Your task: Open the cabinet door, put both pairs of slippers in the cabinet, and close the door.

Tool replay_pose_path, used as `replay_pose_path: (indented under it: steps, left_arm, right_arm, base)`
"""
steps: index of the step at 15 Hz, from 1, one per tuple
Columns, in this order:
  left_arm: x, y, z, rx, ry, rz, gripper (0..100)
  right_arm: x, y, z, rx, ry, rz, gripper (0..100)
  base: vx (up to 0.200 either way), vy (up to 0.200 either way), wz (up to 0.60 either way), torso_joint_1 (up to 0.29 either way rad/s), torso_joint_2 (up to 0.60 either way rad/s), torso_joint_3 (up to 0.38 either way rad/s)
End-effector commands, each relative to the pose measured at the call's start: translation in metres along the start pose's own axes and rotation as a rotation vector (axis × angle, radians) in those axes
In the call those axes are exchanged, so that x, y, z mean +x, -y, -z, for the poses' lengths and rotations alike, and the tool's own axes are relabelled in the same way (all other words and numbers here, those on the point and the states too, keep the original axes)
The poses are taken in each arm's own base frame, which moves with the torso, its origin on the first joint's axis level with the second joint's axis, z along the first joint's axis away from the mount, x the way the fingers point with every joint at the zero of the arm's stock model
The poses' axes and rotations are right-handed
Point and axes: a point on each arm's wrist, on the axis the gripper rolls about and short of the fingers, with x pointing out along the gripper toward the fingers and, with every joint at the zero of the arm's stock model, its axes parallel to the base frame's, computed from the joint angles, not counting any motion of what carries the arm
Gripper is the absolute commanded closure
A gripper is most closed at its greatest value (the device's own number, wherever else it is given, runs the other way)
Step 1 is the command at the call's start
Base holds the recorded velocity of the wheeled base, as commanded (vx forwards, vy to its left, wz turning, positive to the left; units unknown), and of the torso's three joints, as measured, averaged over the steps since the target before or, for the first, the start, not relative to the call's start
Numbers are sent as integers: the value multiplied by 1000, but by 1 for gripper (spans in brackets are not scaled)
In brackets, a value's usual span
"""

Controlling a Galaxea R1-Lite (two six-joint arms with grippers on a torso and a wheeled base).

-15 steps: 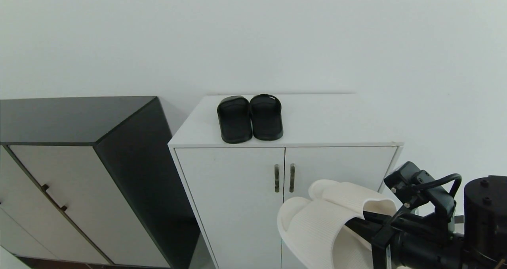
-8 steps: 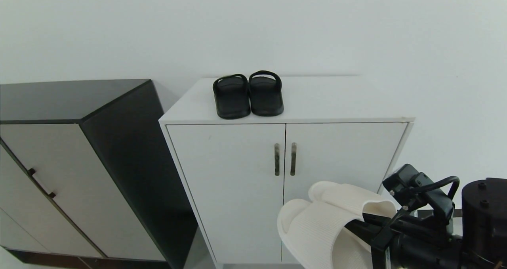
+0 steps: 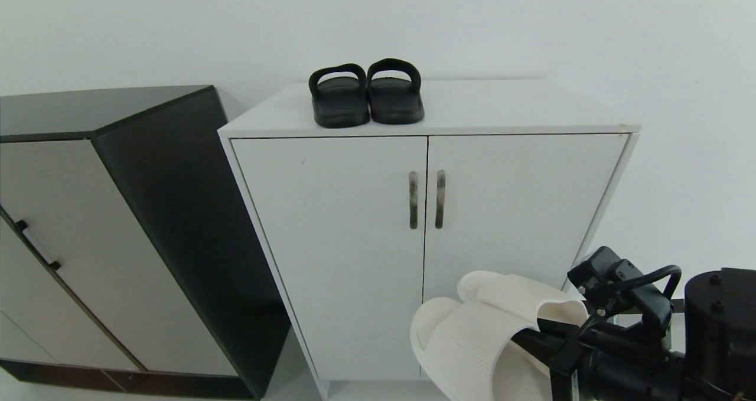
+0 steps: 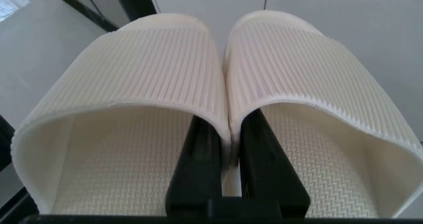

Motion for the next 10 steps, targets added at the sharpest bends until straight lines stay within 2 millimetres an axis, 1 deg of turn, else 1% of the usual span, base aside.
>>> replay_pose_path:
  steps: [1, 3, 4, 5, 6, 7, 8, 9, 10]
  left_arm:
    - [2, 0, -1, -2, -21, -1, 0]
    - [3, 0, -3, 12, -38, -6, 0]
    - [6, 0, -3, 84, -66, 0, 0]
    - [6, 0, -12, 88, -59, 9, 0]
    - [7, 1, -39, 19, -39, 41, 0]
    - [12, 2, -58, -32, -50, 98, 0]
    - [25, 3, -72, -26, -106, 188, 0]
    - [39, 4, -79, -37, -157, 246, 0]
    - [53, 5, -80, -39, -204, 294, 0]
  right_arm:
    - [1, 0, 1, -2, -7, -1, 100]
    - [1, 0, 1, -2, -7, -1, 100]
    - [1, 0, 2, -2, -9, 0, 100]
    - [1, 0, 2, -2, -7, -1, 100]
    - [1, 0, 2, -2, -7, -1, 100]
    - [1, 0, 2, -2, -9, -2, 100]
    - [1, 0, 2, -2, -9, 0, 100]
    - [1, 0, 2, -2, -9, -2, 100]
    - [1, 0, 2, -3, -7, -1, 100]
  base:
    - [0, 0, 0, -124, 466, 349]
    - [0, 0, 0, -93, 454, 356]
    - [0, 0, 0, -85, 452, 373]
    - [0, 0, 0, -46, 447, 378]
    - [0, 0, 0, -41, 437, 398]
    - [0, 0, 0, -27, 452, 408]
    - [0, 0, 0, -17, 315, 305]
    - [0, 0, 0, -12, 178, 173]
    - [0, 0, 0, -7, 110, 100]
